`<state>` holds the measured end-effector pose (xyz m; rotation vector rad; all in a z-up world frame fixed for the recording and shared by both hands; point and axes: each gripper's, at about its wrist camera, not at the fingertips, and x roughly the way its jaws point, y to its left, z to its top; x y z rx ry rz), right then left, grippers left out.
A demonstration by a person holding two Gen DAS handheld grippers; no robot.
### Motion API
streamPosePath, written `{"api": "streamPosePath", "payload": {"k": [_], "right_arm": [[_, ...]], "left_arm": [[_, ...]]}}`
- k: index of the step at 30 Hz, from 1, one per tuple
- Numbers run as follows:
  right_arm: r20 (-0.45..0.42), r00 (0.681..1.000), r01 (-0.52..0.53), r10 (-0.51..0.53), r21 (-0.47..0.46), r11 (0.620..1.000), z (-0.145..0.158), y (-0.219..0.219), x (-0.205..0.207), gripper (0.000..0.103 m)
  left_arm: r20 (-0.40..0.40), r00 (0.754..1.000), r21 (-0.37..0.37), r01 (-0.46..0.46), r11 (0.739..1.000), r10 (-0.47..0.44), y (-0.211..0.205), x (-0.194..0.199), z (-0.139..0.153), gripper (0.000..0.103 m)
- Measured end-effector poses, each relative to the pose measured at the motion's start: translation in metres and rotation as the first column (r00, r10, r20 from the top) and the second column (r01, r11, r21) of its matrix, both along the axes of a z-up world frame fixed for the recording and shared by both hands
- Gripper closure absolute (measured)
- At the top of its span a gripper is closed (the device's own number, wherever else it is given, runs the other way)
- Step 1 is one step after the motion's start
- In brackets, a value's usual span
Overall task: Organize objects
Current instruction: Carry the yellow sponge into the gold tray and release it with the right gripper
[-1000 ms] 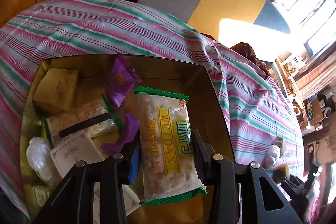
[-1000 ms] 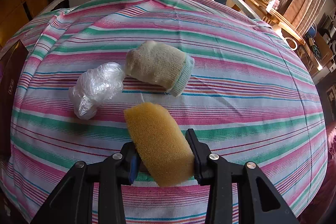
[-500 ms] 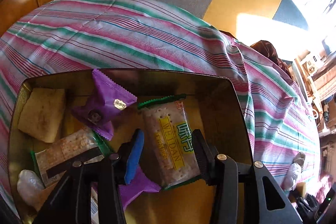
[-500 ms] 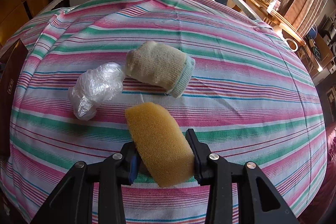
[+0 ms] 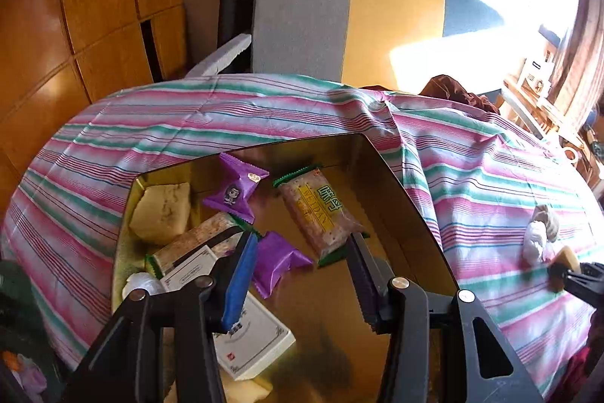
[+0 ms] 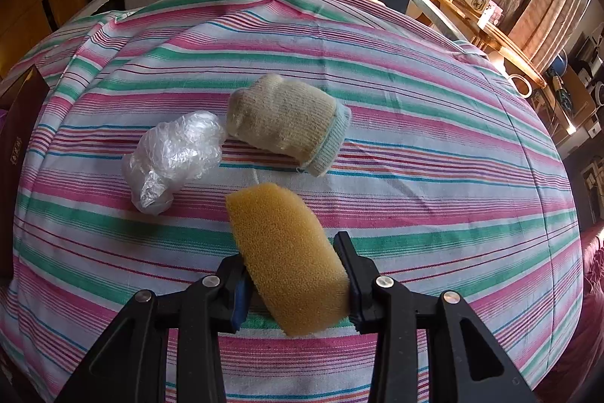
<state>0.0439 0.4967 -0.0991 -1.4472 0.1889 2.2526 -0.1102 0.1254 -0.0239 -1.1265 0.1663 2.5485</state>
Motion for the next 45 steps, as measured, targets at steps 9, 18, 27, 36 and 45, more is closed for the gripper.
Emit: {"api": "streamPosePath", "payload": {"k": [9,18,27,36,45], "right_arm": [[0.019,1.000,0.001,-0.002,0.034,0.999,-0.002,-0.006,-0.003,0.064],[-0.084,0.996,0.033,-0.037,-0.048,0.998,0.033,-0.023,0.001,0.065],[-0.213,0.959,-0.203,0.188,-0.053,0.978,0.089,-0.119,-0.040,0.065],[-0.211,0.878,-0.454,0.430,-0.079,0.887,0.095,-0.229,-0.089,0.065],[-0.102,0.875,-0.484,0.474,-0.193,0.853,0.052,-0.290,-0.154,0.057]], "left_arm": [[-0.058,0.998,0.013,0.011,1.000,-0.010,-0.026,0.045,0.011,0.052],[-0.077,0.997,0.034,0.003,0.999,-0.001,-0.047,0.064,0.014,0.050],[-0.049,0.998,0.062,-0.028,0.998,0.031,-0.071,0.064,0.006,0.050],[-0.029,0.997,0.095,-0.068,0.993,0.071,-0.095,0.062,0.002,0.050],[-0.013,0.987,0.119,-0.158,0.980,0.161,-0.130,0.056,-0.003,0.050]]}}
